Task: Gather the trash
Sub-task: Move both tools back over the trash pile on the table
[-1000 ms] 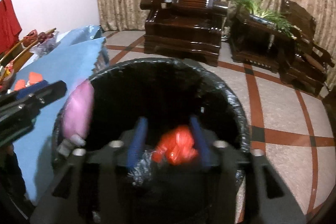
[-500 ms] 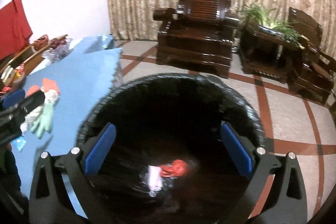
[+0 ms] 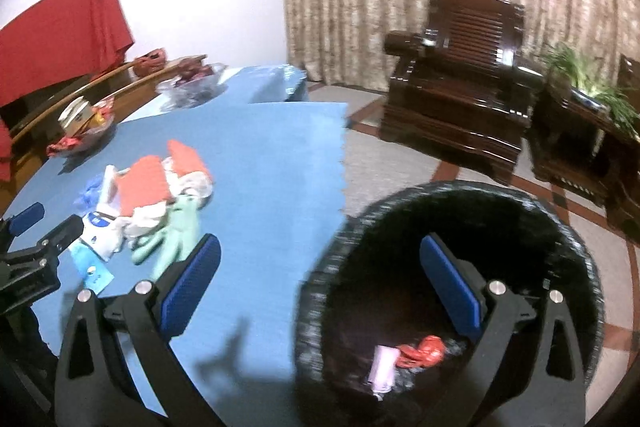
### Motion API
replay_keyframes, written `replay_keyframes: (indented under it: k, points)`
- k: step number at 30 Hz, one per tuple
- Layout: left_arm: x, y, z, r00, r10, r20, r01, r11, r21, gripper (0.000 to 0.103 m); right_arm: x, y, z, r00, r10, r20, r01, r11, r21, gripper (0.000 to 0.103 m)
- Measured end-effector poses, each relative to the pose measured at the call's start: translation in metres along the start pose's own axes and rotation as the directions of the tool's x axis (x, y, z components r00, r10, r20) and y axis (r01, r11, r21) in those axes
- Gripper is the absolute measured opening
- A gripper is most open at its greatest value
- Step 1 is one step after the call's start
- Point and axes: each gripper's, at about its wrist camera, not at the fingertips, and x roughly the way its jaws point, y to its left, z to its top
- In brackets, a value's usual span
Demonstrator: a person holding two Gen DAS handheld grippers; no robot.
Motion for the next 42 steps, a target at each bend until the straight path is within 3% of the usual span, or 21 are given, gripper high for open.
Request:
replay_keyframes:
  k: [6,14,23,30,35,42]
  points:
    - [0.012,0.027,-0.030,0.995,0.078,-0.069,-0.080,0.997,-0.022,0.097,0.017,0.035,-0.001,0.998,0.056,0.000,-0.056,0.998,-0.036,0.097]
    - [0.040,0.040,-0.063,0.978,0.102,-0.181,-0.118,0.990,-0.080,0.096,0.042,0.073,-0.009,0.995,0.100,-0.020,-0.101,0.990,-0.095,0.097]
    - [0.068,0.038,-0.066,0.962,0.092,-0.257,-0.125,0.985,-0.118,0.096,0.058,0.084,-0.015,0.992,0.115,-0.050,-0.120,0.986,-0.115,0.097]
    - [0.088,0.038,-0.072,0.940,0.097,-0.326,-0.143,0.983,-0.119,0.095,0.066,0.082,-0.020,0.991,0.112,-0.069,-0.119,0.987,-0.110,0.097]
    - [0.087,0.042,-0.073,0.941,0.099,-0.323,-0.145,0.982,-0.120,0.095,0.070,0.083,-0.024,0.990,0.113,-0.082,-0.122,0.986,-0.111,0.097]
    - [0.079,0.064,-0.079,0.925,0.134,-0.356,-0.195,0.970,-0.142,0.095,0.073,0.092,-0.030,0.987,0.126,-0.103,-0.139,0.982,-0.131,0.097]
